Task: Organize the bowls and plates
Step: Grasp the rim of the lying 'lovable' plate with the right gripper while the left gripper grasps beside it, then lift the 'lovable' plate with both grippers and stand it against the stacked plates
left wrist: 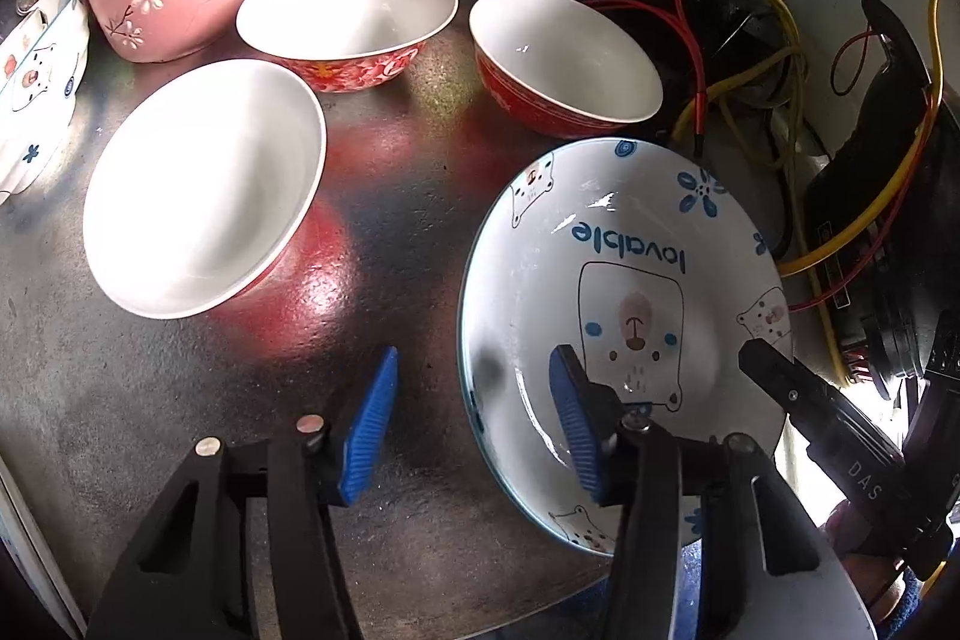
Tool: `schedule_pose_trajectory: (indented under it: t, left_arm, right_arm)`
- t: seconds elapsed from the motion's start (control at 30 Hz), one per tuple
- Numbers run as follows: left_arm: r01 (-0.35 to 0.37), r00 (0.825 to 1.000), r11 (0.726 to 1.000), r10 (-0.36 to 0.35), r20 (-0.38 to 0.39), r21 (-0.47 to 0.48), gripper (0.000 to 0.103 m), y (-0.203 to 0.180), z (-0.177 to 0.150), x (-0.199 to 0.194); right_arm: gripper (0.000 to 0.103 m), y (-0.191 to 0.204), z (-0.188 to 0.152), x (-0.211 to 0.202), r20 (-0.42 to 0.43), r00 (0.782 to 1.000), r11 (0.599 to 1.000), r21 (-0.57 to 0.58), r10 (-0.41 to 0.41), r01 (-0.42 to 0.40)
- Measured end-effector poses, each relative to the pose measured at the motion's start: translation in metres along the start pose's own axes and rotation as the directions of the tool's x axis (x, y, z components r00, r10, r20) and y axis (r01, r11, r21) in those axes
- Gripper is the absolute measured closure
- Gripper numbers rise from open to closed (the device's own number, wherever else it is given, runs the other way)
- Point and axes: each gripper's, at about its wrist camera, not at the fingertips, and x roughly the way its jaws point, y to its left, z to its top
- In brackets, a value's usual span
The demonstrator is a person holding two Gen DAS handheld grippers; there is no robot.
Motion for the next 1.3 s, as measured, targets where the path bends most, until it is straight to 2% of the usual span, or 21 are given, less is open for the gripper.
schedule_pose_trajectory:
  t: [0.17, 0.27, 0.63, 1.07, 1.3]
  left_arm:
    - [-0.006, 1.000, 1.000, 0.007, -0.013, 0.009, 0.070, 0.000, 0.004, 0.013]
    - [0.013, 1.000, 0.999, -0.013, 0.000, 0.042, 0.085, -0.006, 0.003, 0.013]
    - [0.032, 0.999, 0.999, -0.032, -0.010, 0.023, 0.087, 0.002, -0.014, -0.003]
    - [0.028, 0.999, 1.000, -0.029, 0.045, 0.014, 0.087, 0.006, -0.043, -0.037]
    - [0.020, 0.997, 1.000, -0.018, 0.078, -0.018, 0.087, 0.022, -0.059, -0.058]
  right_arm:
    - [0.080, -0.004, 0.000, 0.008, -0.014, 1.000, 1.000, 0.013, -0.005, 0.005]
    - [0.088, -0.005, 0.000, 0.010, -0.012, 1.000, 0.999, 0.023, -0.023, 0.024]
    - [0.091, -0.005, -0.007, -0.004, -0.005, 1.000, 0.999, 0.026, -0.020, 0.020]
    - [0.091, 0.011, -0.016, -0.027, 0.029, 1.000, 1.000, -0.025, -0.012, 0.013]
    - [0.091, 0.029, -0.022, -0.035, 0.033, 0.999, 0.998, -0.068, 0.000, 0.002]
